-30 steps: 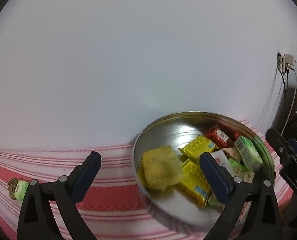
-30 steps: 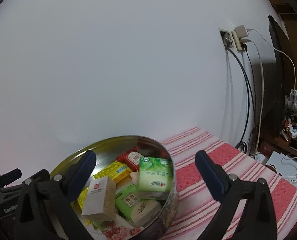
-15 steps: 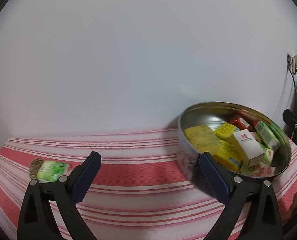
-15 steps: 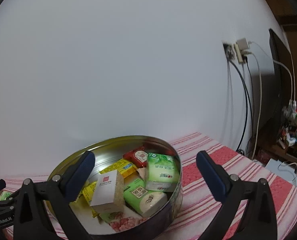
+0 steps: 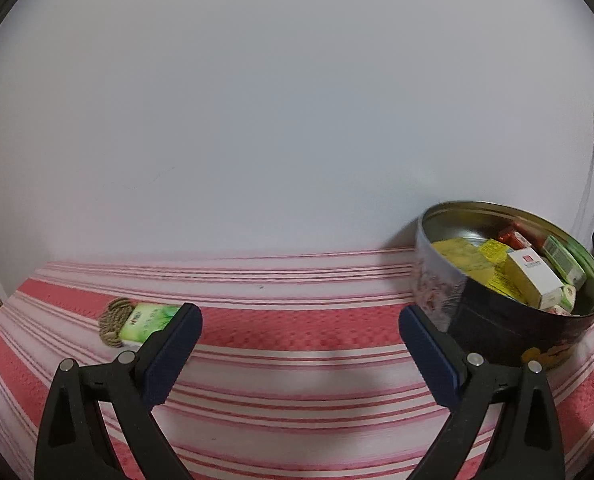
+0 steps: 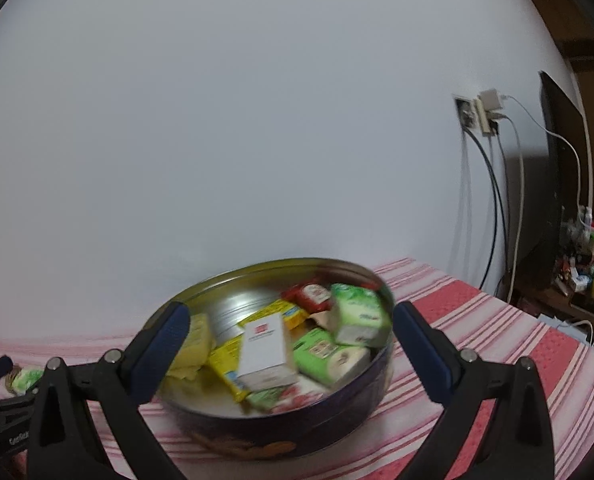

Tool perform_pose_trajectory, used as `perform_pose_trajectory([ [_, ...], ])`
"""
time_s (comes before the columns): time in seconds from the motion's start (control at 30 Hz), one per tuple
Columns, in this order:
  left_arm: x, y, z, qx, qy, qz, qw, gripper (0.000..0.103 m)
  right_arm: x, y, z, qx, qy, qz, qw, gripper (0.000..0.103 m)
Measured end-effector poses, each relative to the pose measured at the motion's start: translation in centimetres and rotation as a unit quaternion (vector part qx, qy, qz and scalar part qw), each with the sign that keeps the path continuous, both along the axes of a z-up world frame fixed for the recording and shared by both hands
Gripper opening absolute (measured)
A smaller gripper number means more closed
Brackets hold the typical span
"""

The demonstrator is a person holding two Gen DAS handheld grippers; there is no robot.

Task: Organize objects
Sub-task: 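Withdraw both open grippers from the tin toward the rope ball and tissue pack, then grasp the green tissue pack with the right gripper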

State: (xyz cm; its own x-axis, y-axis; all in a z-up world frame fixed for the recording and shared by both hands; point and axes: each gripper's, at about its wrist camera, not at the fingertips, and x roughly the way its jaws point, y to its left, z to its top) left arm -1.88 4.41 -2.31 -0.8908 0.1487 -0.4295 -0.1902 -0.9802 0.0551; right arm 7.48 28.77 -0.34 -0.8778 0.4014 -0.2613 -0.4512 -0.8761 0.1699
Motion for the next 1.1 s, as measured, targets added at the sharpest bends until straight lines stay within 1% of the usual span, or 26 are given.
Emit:
perform_pose_trajectory([
  [0.07, 0.0, -0.9, 0.1, -0.003, 0.002, 0.008, 1.0, 0.1, -0.3, -1.3, 0.1, 0.008, -0.008, 0.011, 1.0, 0.103],
  [0.17, -0.3, -2.0, 0.0, -0.01, 0.002, 0.013, 0.9999, 0.1, -0.8, -2.6, 0.1, 0.003, -0.014, 0.026, 1.0, 0.103],
  [0.5, -1.8, -6.6, 0.0, -0.005, -0.01, 0.03, 0.9995, 0.1, -3.6, -8.5, 0.0, 0.011, -0.034, 0.076, 0.997, 0.103],
  [0.63, -2.8, -9.3, 0.0, -0.002, -0.015, 0.048, 0.9987, 0.1, -5.1, -10.8, -0.1, 0.008, -0.042, 0.097, 0.994, 0.102],
  [0.73, -3.7, -12.0, -0.2, 0.006, -0.028, 0.074, 0.9968, 0.1, -6.5, -12.7, -0.3, 0.001, -0.055, 0.119, 0.991, 0.102],
  [0.8, -4.5, -13.7, -0.4, 0.011, -0.042, 0.077, 0.9961, 0.1, -7.4, -14.1, -0.4, 0.002, -0.064, 0.131, 0.989, 0.101],
  [0.87, -5.0, -15.3, -0.5, 0.007, -0.047, 0.088, 0.995, 0.1, -8.1, -15.6, -0.7, 0.002, -0.074, 0.144, 0.987, 0.097],
  [0.97, -5.9, -17.9, -0.5, 0.008, -0.048, 0.105, 0.9933, 0.1, -9.5, -17.8, -1.1, 0.0, -0.095, 0.17, 0.981, 0.094],
  [1.1, -7.4, -21.3, -0.7, 0.016, -0.063, 0.118, 0.9908, 0.1, -11.1, -20.6, -1.5, -0.001, -0.121, 0.202, 0.972, 0.094],
])
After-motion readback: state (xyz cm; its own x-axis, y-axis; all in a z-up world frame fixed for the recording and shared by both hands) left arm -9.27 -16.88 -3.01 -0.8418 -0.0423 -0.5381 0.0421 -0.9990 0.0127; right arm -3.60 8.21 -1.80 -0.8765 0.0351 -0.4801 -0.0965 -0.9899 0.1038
